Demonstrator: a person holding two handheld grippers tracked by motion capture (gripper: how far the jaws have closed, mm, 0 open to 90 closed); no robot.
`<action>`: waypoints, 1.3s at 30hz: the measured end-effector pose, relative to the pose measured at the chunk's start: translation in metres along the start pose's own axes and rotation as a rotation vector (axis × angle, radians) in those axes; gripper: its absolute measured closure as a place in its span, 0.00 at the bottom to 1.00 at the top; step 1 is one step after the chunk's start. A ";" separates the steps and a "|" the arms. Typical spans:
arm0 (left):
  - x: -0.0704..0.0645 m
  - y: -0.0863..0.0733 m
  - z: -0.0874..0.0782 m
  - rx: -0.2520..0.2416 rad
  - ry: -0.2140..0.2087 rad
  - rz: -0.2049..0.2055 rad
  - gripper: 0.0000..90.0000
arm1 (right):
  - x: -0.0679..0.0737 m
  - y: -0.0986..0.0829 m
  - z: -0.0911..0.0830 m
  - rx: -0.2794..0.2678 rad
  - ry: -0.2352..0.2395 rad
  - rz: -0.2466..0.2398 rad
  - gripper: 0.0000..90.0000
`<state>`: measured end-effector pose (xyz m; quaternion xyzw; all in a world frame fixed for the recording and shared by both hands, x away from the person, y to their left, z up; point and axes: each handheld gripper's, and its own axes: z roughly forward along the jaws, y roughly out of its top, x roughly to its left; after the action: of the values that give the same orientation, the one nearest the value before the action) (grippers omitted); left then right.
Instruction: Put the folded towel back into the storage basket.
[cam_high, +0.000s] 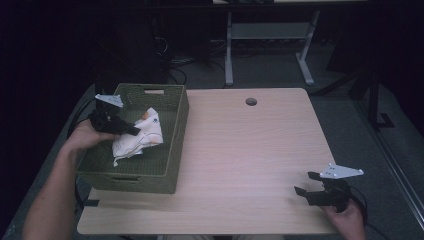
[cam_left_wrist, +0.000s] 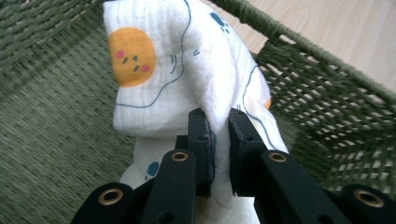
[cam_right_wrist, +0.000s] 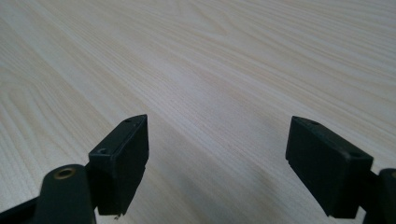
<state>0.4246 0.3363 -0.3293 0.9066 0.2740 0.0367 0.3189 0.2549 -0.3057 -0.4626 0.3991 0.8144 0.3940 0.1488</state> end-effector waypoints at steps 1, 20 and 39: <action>0.000 0.001 0.002 0.002 0.004 0.020 0.89 | 0.000 0.000 0.000 0.001 0.000 0.000 0.23; -0.006 -0.003 -0.001 -0.011 0.079 0.018 0.61 | 0.002 0.000 -0.002 -0.014 0.015 -0.002 0.23; -0.027 -0.008 -0.007 -0.056 0.078 0.002 0.58 | 0.002 0.002 -0.001 -0.014 0.036 -0.013 0.23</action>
<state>0.3961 0.3309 -0.3253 0.8954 0.2844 0.0799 0.3332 0.2542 -0.3041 -0.4608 0.3854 0.8169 0.4060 0.1395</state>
